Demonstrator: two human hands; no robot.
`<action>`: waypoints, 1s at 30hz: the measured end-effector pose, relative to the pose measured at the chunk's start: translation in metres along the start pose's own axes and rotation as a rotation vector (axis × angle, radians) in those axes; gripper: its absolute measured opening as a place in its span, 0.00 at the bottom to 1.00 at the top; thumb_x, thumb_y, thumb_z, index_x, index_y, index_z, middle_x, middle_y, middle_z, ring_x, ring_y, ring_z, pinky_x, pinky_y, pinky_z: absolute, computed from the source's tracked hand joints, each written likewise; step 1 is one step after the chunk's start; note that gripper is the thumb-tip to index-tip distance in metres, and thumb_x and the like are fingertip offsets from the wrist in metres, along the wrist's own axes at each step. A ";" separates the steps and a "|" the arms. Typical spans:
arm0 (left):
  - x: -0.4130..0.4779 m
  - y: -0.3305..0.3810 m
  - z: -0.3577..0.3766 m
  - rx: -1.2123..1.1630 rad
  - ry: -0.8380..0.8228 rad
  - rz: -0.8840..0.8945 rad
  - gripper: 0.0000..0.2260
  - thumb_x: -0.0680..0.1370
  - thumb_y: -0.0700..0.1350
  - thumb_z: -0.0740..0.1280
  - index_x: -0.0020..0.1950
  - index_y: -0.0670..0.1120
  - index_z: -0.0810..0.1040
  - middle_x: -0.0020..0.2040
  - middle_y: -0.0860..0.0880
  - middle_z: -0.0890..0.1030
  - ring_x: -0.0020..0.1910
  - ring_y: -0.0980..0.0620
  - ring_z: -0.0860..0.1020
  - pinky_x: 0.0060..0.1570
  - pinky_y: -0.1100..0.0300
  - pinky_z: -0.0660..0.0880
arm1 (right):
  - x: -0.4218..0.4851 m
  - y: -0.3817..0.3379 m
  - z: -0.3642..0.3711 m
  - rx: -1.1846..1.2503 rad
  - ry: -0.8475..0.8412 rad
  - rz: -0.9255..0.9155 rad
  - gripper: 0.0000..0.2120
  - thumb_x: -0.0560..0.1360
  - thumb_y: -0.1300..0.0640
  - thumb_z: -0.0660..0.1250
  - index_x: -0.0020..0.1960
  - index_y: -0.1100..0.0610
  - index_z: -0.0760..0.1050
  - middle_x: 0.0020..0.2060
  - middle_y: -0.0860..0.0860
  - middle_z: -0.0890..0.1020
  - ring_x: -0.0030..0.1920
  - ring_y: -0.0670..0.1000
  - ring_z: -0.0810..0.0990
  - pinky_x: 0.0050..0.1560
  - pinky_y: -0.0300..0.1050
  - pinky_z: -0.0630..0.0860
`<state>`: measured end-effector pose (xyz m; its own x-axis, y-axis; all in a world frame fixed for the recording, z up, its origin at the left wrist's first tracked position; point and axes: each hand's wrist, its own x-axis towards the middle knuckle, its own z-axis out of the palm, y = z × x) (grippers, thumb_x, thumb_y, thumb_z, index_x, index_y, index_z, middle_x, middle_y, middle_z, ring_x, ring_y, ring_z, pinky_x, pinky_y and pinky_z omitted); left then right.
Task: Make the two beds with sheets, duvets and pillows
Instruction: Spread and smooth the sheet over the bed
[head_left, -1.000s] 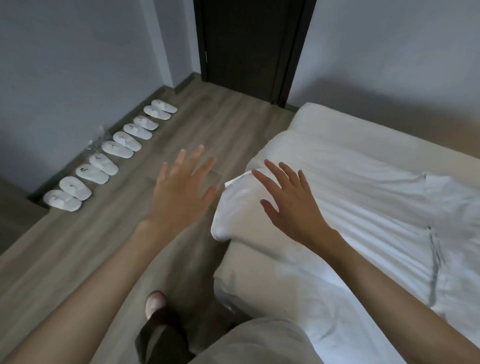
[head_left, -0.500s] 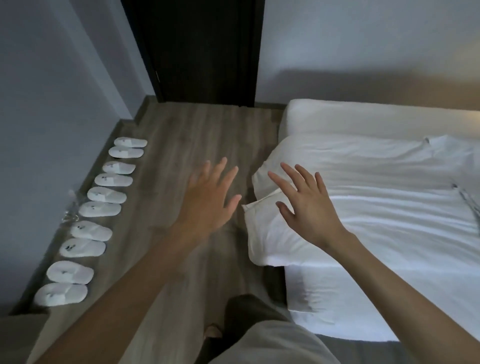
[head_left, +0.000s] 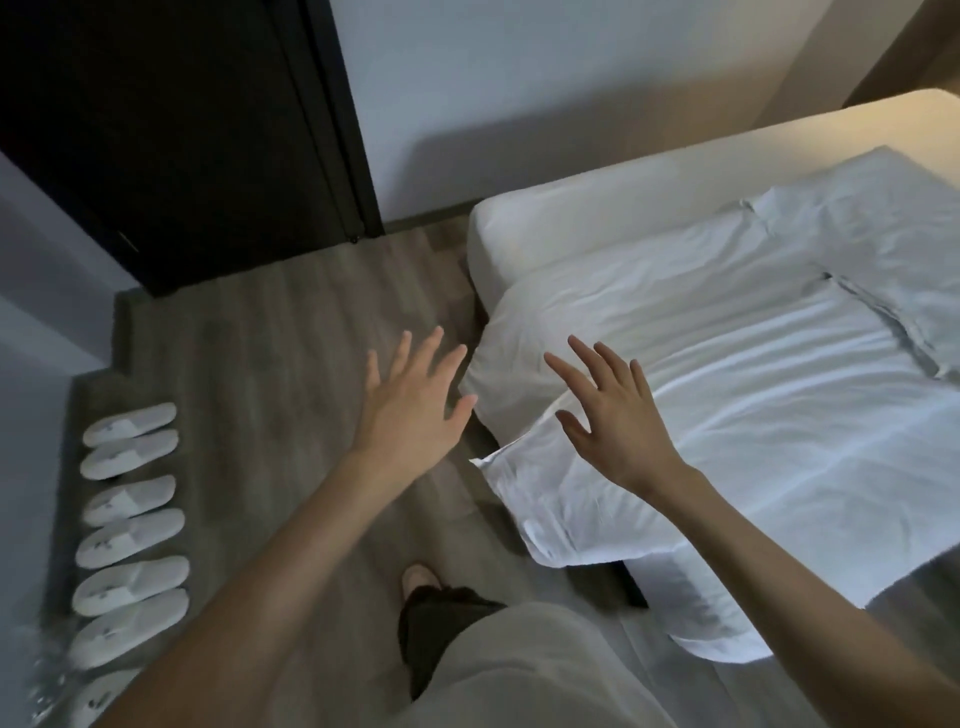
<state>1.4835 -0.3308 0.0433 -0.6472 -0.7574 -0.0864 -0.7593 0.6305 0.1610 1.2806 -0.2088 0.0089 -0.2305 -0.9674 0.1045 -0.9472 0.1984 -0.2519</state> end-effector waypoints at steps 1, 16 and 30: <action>0.011 -0.009 -0.003 0.009 -0.009 0.031 0.27 0.81 0.60 0.53 0.79 0.56 0.54 0.80 0.51 0.50 0.79 0.46 0.47 0.75 0.40 0.46 | 0.009 -0.004 0.004 0.000 -0.002 0.039 0.29 0.79 0.51 0.65 0.77 0.47 0.60 0.78 0.53 0.59 0.77 0.60 0.56 0.73 0.66 0.54; 0.178 -0.049 0.032 -0.052 -0.193 0.614 0.25 0.81 0.57 0.58 0.77 0.52 0.62 0.78 0.48 0.59 0.77 0.49 0.56 0.73 0.48 0.58 | 0.022 -0.024 0.042 -0.118 0.036 0.652 0.31 0.75 0.54 0.70 0.75 0.50 0.63 0.75 0.56 0.64 0.73 0.63 0.63 0.68 0.69 0.63; 0.240 -0.025 0.185 -0.253 -0.350 0.864 0.25 0.81 0.53 0.60 0.77 0.49 0.61 0.71 0.48 0.69 0.69 0.47 0.69 0.63 0.50 0.71 | 0.008 -0.038 0.181 -0.093 0.126 1.164 0.28 0.76 0.53 0.67 0.75 0.49 0.64 0.76 0.55 0.61 0.73 0.62 0.62 0.71 0.61 0.61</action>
<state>1.3343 -0.4967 -0.1631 -0.9903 0.0701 -0.1199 -0.0009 0.8602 0.5099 1.3550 -0.2523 -0.1553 -0.9837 -0.1737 -0.0469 -0.1621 0.9688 -0.1874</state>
